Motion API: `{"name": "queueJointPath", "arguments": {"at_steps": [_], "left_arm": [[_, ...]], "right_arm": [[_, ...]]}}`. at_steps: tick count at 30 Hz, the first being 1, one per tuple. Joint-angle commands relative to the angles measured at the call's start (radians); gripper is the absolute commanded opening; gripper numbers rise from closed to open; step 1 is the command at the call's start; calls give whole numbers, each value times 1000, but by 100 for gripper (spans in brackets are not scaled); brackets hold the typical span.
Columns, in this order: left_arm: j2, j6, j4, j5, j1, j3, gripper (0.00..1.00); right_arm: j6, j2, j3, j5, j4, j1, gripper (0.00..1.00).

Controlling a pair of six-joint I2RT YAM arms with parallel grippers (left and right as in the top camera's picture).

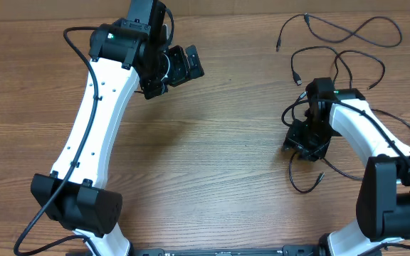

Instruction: Untangle cables

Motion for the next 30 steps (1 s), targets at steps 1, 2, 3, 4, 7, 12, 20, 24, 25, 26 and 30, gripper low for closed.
{"name": "queueJointPath", "arguments": {"at_steps": [1, 2, 3, 4, 7, 12, 20, 24, 25, 26, 30], "left_arm": [[2, 16, 0, -7, 6, 21, 100], [2, 16, 1, -7, 6, 21, 100], [2, 16, 1, -7, 6, 21, 99], [2, 16, 1, -7, 6, 21, 100], [2, 16, 1, -7, 6, 21, 100], [2, 16, 0, -7, 6, 21, 100], [2, 16, 1, -7, 6, 21, 100], [2, 16, 1, -7, 6, 21, 100], [2, 16, 1, -7, 6, 21, 100], [2, 16, 1, -7, 6, 21, 100], [2, 16, 0, -7, 6, 21, 100]], "right_arm": [[31, 5, -6, -3, 16, 3, 43], [31, 5, -6, -3, 24, 3, 42], [31, 5, -6, -3, 30, 3, 39], [31, 5, -6, -3, 38, 3, 36], [30, 5, -6, -3, 68, 3, 31], [30, 5, -6, 12, 87, 2, 29], [30, 5, -6, 103, 86, 0, 29], [30, 5, -6, 116, 94, -4, 29], [30, 5, -6, 116, 97, -5, 29], [30, 5, -4, 116, 98, -6, 30], [30, 5, 23, 116, 69, -6, 45]]}}
